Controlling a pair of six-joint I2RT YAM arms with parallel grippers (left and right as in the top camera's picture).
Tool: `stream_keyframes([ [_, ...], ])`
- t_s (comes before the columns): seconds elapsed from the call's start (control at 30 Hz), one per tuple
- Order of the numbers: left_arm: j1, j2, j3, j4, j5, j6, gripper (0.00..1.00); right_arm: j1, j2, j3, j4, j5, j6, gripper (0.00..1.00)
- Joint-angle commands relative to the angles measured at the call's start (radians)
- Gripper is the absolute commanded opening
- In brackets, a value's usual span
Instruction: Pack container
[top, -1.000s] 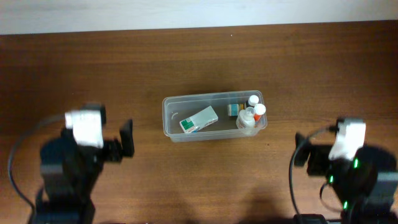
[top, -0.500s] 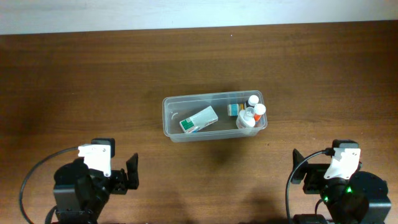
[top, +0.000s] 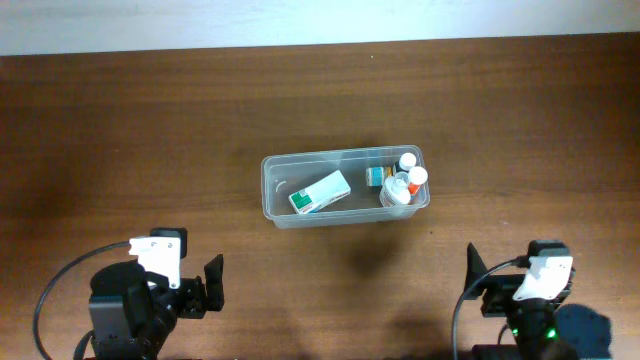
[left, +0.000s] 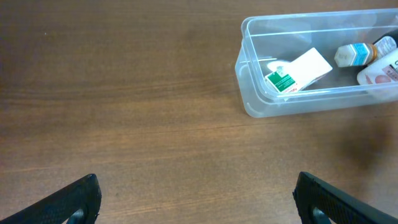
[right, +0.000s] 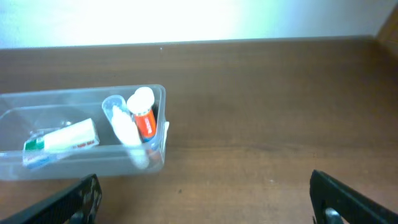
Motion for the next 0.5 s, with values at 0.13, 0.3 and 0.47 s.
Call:
stream_keyframes([
  [0.13, 0.001, -0.006, -0.002, -0.001, 0.007, 0.009, 0.99, 0.005, -0.129, -0.283, 0.312, -0.041, -0.063, 0.98],
  [0.3, 0.001, -0.006, -0.002, -0.001, 0.007, 0.009, 0.99, 0.005, -0.129, -0.447, 0.635, -0.009, -0.081, 0.98],
  [0.47, 0.001, -0.006, -0.002, -0.001, 0.007, 0.009, 0.99, 0.005, -0.129, -0.598, 0.806, -0.034, -0.079, 0.98],
])
